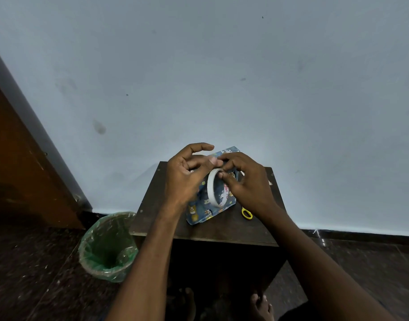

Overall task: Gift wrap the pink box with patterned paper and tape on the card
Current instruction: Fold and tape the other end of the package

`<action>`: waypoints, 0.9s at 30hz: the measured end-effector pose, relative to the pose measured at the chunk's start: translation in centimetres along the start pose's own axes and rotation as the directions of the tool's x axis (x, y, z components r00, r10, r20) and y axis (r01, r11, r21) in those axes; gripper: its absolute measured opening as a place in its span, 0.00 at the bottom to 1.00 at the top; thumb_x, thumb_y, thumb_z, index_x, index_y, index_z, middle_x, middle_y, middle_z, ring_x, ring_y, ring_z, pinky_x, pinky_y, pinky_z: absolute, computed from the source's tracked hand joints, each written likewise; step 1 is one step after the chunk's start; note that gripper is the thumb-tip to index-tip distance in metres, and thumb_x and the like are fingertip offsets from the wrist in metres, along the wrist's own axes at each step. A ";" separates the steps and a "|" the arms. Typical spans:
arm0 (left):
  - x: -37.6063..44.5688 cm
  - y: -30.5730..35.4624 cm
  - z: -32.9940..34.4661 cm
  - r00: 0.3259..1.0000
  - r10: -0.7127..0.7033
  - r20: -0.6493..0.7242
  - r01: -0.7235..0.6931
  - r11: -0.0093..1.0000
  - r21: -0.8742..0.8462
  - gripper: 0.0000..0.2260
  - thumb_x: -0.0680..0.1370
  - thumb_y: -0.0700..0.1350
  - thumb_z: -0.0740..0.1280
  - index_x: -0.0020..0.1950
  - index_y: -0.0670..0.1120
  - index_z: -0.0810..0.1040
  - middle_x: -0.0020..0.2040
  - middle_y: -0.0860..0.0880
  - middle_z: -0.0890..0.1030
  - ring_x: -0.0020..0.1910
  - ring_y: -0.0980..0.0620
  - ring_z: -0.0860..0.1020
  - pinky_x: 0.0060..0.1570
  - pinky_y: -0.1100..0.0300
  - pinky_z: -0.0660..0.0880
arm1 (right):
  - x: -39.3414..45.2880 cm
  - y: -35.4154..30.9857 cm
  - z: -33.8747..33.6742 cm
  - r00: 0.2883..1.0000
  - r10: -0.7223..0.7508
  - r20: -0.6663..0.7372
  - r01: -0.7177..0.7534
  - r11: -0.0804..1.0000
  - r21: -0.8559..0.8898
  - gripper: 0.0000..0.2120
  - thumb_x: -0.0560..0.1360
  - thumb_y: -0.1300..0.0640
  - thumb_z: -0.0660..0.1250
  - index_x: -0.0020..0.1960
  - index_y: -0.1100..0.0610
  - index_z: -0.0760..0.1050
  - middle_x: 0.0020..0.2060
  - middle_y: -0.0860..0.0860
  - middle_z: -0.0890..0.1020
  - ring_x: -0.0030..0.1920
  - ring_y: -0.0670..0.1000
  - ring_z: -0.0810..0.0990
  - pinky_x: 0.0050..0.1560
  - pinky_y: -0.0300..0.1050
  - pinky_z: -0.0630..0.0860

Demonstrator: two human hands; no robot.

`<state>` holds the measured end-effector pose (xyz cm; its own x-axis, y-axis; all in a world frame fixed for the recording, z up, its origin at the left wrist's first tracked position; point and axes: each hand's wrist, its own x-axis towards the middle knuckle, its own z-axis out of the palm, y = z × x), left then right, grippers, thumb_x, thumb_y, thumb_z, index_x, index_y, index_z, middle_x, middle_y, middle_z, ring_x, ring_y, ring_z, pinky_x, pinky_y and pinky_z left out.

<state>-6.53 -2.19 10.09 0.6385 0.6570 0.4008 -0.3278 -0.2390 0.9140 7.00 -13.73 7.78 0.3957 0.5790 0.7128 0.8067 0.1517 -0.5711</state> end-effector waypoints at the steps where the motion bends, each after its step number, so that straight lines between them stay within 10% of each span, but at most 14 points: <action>1: 0.1 0.0 -0.3 1.000 0.008 0.018 -0.008 1.000 0.012 0.12 0.80 0.36 0.75 0.62 0.41 0.82 0.46 0.42 0.89 0.51 0.47 0.88 0.56 0.56 0.82 | 0.0 0.1 0.1 1.000 0.005 -0.001 -0.005 1.000 0.011 0.08 0.73 0.66 0.77 0.43 0.56 0.80 0.54 0.48 0.85 0.59 0.48 0.83 0.57 0.47 0.79; 9: 0.0 -0.3 -0.2 0.999 -0.002 0.051 -0.007 0.982 0.187 0.13 0.76 0.37 0.79 0.60 0.46 0.84 0.41 0.49 0.89 0.50 0.54 0.85 0.59 0.64 0.77 | -0.1 0.2 -0.1 0.999 0.007 0.047 -0.006 1.000 -0.025 0.17 0.72 0.70 0.73 0.59 0.57 0.82 0.57 0.48 0.84 0.60 0.48 0.81 0.58 0.50 0.80; 18: -0.3 -0.7 -0.3 0.999 0.023 0.036 -0.033 0.946 0.321 0.14 0.75 0.39 0.80 0.60 0.48 0.86 0.39 0.51 0.89 0.57 0.61 0.84 0.60 0.70 0.74 | -0.8 1.4 -0.7 0.965 0.230 -0.129 -0.261 0.906 -0.332 0.11 0.71 0.65 0.69 0.49 0.51 0.77 0.45 0.46 0.81 0.47 0.50 0.80 0.47 0.49 0.77; 27: -0.4 -0.9 -0.2 0.997 0.072 0.016 -0.073 0.932 0.354 0.14 0.76 0.39 0.80 0.60 0.46 0.86 0.39 0.51 0.88 0.54 0.61 0.83 0.56 0.74 0.72 | -3.5 5.2 0.1 0.629 0.747 0.216 -0.382 0.539 -0.751 0.05 0.74 0.59 0.68 0.49 0.56 0.75 0.52 0.57 0.82 0.55 0.62 0.81 0.50 0.51 0.79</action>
<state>-6.67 -2.09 9.11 0.6247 0.6264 0.4662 -0.1052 -0.5241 0.8452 9.74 -14.89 2.30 0.7567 0.6505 -0.0656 0.6131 -0.7409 -0.2740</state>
